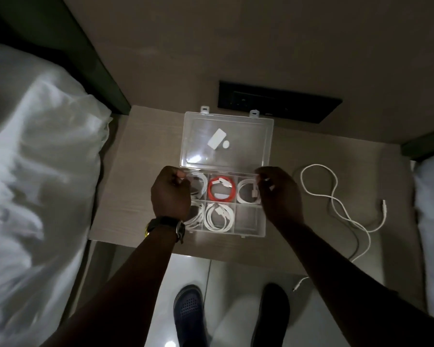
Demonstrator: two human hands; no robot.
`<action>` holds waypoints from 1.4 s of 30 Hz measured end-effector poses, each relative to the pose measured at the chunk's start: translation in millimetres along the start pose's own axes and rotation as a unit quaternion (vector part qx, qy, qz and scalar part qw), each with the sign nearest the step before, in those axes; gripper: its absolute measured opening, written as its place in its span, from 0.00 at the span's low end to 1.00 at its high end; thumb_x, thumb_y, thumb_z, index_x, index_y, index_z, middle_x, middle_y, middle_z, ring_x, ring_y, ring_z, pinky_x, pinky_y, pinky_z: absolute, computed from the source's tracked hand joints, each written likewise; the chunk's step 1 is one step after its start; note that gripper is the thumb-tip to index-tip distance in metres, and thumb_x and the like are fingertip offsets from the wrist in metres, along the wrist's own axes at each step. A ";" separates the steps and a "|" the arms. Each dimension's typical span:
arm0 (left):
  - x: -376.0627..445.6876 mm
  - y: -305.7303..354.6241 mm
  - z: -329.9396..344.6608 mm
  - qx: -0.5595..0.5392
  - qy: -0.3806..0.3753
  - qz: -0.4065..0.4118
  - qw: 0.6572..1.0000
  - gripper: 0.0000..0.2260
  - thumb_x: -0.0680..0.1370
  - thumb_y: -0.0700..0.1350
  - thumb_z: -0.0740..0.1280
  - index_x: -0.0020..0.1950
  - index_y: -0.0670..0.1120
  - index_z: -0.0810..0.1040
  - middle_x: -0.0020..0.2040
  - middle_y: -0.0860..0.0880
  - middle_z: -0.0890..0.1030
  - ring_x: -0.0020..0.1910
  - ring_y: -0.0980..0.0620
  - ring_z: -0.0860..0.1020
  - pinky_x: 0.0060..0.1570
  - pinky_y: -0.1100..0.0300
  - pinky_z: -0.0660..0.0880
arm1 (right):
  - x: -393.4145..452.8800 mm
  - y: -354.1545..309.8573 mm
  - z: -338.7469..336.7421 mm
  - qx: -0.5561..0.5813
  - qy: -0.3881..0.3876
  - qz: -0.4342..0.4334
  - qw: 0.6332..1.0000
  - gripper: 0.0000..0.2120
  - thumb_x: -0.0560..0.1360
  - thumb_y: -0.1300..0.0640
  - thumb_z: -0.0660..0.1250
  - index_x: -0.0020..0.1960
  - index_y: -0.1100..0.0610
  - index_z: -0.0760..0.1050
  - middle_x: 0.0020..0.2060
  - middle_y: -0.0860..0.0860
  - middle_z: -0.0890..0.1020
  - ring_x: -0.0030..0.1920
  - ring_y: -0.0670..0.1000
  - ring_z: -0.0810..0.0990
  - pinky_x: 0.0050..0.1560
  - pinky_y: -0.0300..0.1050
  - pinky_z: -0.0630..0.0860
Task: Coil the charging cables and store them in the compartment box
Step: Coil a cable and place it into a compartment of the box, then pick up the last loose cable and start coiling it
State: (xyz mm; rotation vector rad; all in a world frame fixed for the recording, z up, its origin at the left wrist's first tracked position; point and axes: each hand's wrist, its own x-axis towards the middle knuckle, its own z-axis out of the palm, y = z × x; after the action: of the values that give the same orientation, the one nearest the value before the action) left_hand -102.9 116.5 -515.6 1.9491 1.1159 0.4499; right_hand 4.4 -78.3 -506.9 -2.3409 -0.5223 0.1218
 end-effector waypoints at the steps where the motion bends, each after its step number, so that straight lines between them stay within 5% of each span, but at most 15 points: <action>1: -6.7 8.0 3.0 -0.011 0.001 0.004 1.000 0.05 0.71 0.34 0.70 0.41 0.44 0.77 0.36 0.51 0.78 0.33 0.58 0.75 0.36 0.69 0.70 | 2.8 15.7 -15.9 -0.001 0.026 0.039 0.999 0.08 0.77 0.63 0.67 0.53 0.56 0.83 0.49 0.53 0.85 0.42 0.50 0.81 0.44 0.37 0.73; 7: -67.4 60.9 39.4 -0.137 -0.087 0.024 0.987 0.06 0.70 0.29 0.71 0.40 0.39 0.78 0.36 0.39 0.79 0.34 0.59 0.75 0.41 0.68 0.73 | -9.9 108.7 -118.7 -0.096 0.097 0.153 0.979 0.07 0.75 0.62 0.69 0.50 0.57 0.84 0.50 0.57 0.87 0.48 0.58 0.85 0.50 0.45 0.77; 12: -127.3 91.4 82.9 -0.135 -0.176 0.041 0.974 0.06 0.72 0.34 0.72 0.40 0.44 0.81 0.38 0.49 0.83 0.39 0.53 0.80 0.45 0.60 0.76 | -30.1 179.3 -177.0 -0.062 0.086 0.358 0.928 0.14 0.78 0.51 0.66 0.38 0.57 0.79 0.38 0.60 0.85 0.34 0.54 0.79 0.40 0.48 0.77; 15: -152.9 109.5 108.1 -0.117 -0.213 0.028 0.970 0.06 0.73 0.38 0.72 0.40 0.49 0.81 0.38 0.54 0.83 0.39 0.56 0.80 0.44 0.59 0.76 | -35.4 200.6 -173.3 0.015 0.048 0.453 0.890 0.23 0.79 0.55 0.67 0.27 0.60 0.70 0.23 0.56 0.77 0.25 0.50 0.75 0.27 0.32 0.72; 17: -165.7 122.2 122.4 -0.110 -0.240 0.026 0.964 0.05 0.73 0.39 0.72 0.40 0.49 0.81 0.36 0.54 0.82 0.37 0.57 0.79 0.42 0.59 0.75 | -36.0 209.3 -159.8 -0.005 -0.050 0.463 0.885 0.17 0.82 0.58 0.63 0.38 0.67 0.76 0.34 0.62 0.83 0.39 0.55 0.83 0.41 0.29 0.75; 19: -173.3 137.6 132.6 -0.098 -0.262 0.057 0.958 0.05 0.74 0.39 0.71 0.42 0.49 0.81 0.39 0.54 0.83 0.39 0.56 0.80 0.44 0.58 0.75 | -29.6 202.4 -157.8 -0.091 -0.132 0.385 0.909 0.14 0.84 0.59 0.56 0.57 0.69 0.74 0.61 0.66 0.79 0.65 0.59 0.76 0.68 0.44 0.64; 22: -172.4 167.8 141.8 -0.022 -0.283 0.268 0.920 0.14 0.75 0.38 0.68 0.60 0.48 0.80 0.57 0.49 0.82 0.57 0.51 0.78 0.59 0.56 0.73 | -24.0 171.3 -174.2 -0.142 -0.120 0.154 0.970 0.12 0.80 0.56 0.61 0.52 0.62 0.79 0.53 0.61 0.84 0.55 0.59 0.82 0.57 0.49 0.75; 25: -157.8 208.1 147.7 0.082 -0.360 0.407 0.836 0.21 0.77 0.42 0.66 0.71 0.45 0.71 0.67 0.45 0.77 0.67 0.48 0.72 0.68 0.56 0.66 | -23.7 136.6 -197.7 0.000 -0.051 -0.023 0.998 0.08 0.75 0.54 0.65 0.51 0.52 0.81 0.49 0.51 0.86 0.49 0.53 0.84 0.48 0.47 0.79; 28: -149.0 255.7 135.8 0.135 -0.380 0.350 0.846 0.10 0.81 0.46 0.61 0.54 0.46 0.81 0.46 0.47 0.84 0.48 0.45 0.80 0.47 0.53 0.73 | -9.8 117.6 -226.6 0.107 -0.018 -0.027 0.994 0.06 0.76 0.55 0.68 0.49 0.45 0.74 0.43 0.43 0.81 0.42 0.45 0.81 0.42 0.44 0.78; 31: -137.0 297.1 120.1 -0.011 -0.474 0.048 0.879 0.13 0.81 0.44 0.61 0.42 0.40 0.81 0.27 0.51 0.73 0.29 0.49 0.74 0.34 0.55 0.69 | 8.3 106.8 -247.4 0.144 0.008 0.005 0.990 0.05 0.77 0.47 0.67 0.49 0.44 0.71 0.38 0.44 0.80 0.37 0.45 0.82 0.38 0.48 0.79; 32: -132.9 309.2 113.1 -0.132 -0.505 -0.096 0.847 0.12 0.80 0.43 0.62 0.41 0.41 0.80 0.25 0.52 0.71 0.26 0.52 0.71 0.31 0.57 0.68 | 12.3 101.6 -251.9 0.178 0.010 0.019 0.984 0.07 0.78 0.44 0.65 0.48 0.46 0.72 0.35 0.45 0.80 0.34 0.46 0.82 0.36 0.51 0.80; 34: -119.6 327.7 98.4 -0.384 -0.518 -0.278 0.712 0.10 0.78 0.41 0.61 0.40 0.45 0.79 0.27 0.53 0.71 0.27 0.54 0.72 0.30 0.61 0.72 | 16.0 93.6 -253.4 0.251 0.008 0.066 0.966 0.13 0.78 0.41 0.61 0.44 0.50 0.75 0.29 0.44 0.77 0.28 0.44 0.79 0.33 0.53 0.82; 36: -101.7 332.4 86.0 -0.556 -0.466 -0.297 0.621 0.12 0.79 0.40 0.59 0.44 0.44 0.81 0.35 0.52 0.78 0.34 0.54 0.78 0.39 0.61 0.78 | 5.2 85.8 -245.9 0.278 -0.024 0.082 0.957 0.12 0.79 0.47 0.61 0.43 0.54 0.75 0.26 0.44 0.75 0.24 0.42 0.74 0.28 0.44 0.78; 37: -92.3 331.7 82.2 -0.600 -0.435 -0.283 0.609 0.13 0.81 0.41 0.57 0.46 0.43 0.81 0.39 0.51 0.81 0.39 0.52 0.81 0.43 0.60 0.80 | -5.8 83.0 -240.2 0.293 -0.060 0.075 0.951 0.11 0.80 0.50 0.62 0.42 0.55 0.74 0.25 0.44 0.75 0.24 0.41 0.72 0.27 0.39 0.74; 42: -72.7 317.4 77.8 -0.613 -0.317 -0.237 0.683 0.13 0.81 0.36 0.56 0.49 0.40 0.81 0.42 0.47 0.86 0.44 0.50 0.83 0.48 0.59 0.81 | -54.3 70.4 -235.1 0.503 -0.288 0.151 0.801 0.15 0.81 0.47 0.62 0.46 0.58 0.76 0.26 0.48 0.68 0.23 0.46 0.62 0.23 0.38 0.62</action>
State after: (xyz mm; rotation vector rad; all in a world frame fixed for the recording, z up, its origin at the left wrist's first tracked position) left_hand 79.2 -66.0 -301.9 0.4647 0.5036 0.1037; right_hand 33.0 -296.4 -385.3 -1.2624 -0.2370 1.0233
